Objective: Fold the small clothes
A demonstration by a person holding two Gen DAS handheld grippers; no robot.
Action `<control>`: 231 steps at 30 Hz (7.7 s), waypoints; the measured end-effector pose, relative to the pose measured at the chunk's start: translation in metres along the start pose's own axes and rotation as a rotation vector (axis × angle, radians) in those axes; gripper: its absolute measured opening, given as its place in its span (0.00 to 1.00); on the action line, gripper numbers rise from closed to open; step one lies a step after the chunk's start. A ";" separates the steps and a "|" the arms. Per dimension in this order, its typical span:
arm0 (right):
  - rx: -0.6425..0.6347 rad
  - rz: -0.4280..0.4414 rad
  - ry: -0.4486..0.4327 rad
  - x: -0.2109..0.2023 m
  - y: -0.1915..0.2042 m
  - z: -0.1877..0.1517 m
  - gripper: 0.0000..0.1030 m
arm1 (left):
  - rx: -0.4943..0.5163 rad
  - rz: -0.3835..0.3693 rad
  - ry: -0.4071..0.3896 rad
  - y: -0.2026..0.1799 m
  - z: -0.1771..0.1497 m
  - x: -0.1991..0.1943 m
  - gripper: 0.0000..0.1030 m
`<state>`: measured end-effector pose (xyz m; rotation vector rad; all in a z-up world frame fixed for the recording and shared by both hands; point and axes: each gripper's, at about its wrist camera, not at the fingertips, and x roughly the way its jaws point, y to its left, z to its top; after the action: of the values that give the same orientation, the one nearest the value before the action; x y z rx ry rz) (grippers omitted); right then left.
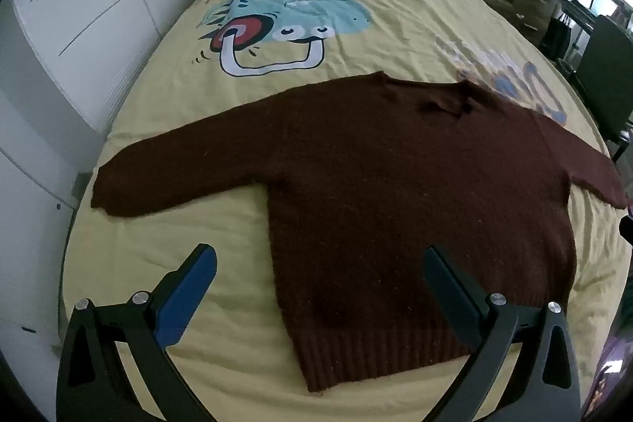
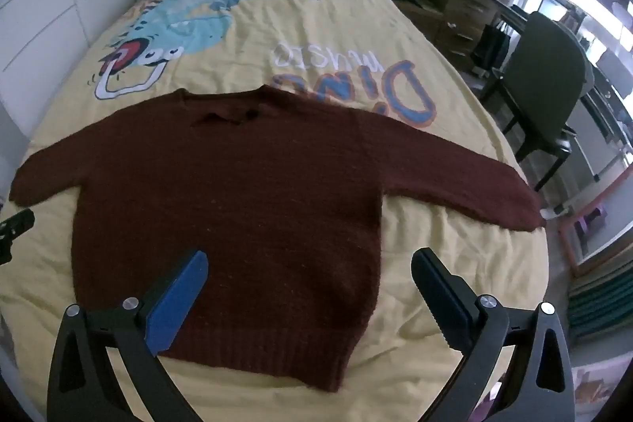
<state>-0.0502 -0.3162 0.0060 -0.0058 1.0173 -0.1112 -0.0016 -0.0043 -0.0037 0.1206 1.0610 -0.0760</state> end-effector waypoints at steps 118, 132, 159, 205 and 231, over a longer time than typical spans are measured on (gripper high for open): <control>0.851 -0.187 0.209 0.259 -0.399 -0.027 1.00 | 0.040 0.021 0.189 -0.010 0.032 0.163 0.99; 0.714 -0.085 0.184 0.241 -0.375 0.035 0.10 | 0.019 0.020 0.202 0.006 0.019 0.163 0.99; 0.176 0.346 -0.079 0.132 -0.033 0.214 0.10 | -0.027 -0.016 0.078 0.040 0.052 0.140 0.99; 0.046 0.149 0.315 0.220 -0.011 0.032 0.83 | 0.074 -0.007 0.123 0.011 0.052 0.153 0.99; 0.234 0.084 0.295 0.228 -0.124 -0.001 0.83 | 0.722 -0.166 0.092 -0.267 0.069 0.192 0.99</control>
<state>0.0560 -0.4609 -0.1810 0.2728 1.2920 -0.1569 0.1191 -0.2789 -0.1548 0.6928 1.0934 -0.6093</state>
